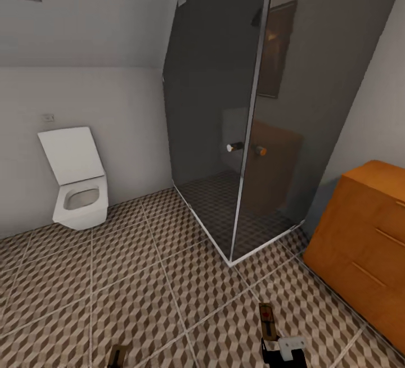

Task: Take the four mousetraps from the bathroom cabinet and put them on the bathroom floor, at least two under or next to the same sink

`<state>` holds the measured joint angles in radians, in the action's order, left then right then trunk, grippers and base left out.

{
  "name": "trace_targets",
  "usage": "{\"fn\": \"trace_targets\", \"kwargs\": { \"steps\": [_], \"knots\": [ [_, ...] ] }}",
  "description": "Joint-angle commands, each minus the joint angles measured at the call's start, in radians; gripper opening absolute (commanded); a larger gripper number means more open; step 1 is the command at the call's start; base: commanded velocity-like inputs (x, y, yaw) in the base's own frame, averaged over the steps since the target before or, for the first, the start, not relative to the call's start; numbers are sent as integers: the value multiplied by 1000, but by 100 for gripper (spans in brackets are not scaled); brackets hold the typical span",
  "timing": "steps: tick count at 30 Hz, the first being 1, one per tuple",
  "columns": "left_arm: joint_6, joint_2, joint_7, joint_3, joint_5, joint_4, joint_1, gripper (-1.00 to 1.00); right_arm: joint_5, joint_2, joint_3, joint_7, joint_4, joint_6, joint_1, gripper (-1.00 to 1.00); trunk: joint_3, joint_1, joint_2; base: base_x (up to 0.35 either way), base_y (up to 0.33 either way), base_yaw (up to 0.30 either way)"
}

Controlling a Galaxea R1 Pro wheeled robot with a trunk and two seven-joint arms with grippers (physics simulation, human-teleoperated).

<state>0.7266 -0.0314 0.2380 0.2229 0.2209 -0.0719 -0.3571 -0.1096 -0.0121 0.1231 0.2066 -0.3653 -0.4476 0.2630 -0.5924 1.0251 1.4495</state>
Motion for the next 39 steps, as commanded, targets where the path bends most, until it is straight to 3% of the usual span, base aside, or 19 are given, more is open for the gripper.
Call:
{"fn": "trace_targets", "kwargs": {
  "steps": [1,39],
  "knots": [
    [5,-1,3,9,6,-4,-2,-100,-7,-1,4,7,0,0,1,-100,-1,0,1,0,0,290],
    [5,-1,3,9,6,-4,-2,-100,-7,1,4,7,2,0,0,-100,-1,0,1,0,0,290]
  ]
}}
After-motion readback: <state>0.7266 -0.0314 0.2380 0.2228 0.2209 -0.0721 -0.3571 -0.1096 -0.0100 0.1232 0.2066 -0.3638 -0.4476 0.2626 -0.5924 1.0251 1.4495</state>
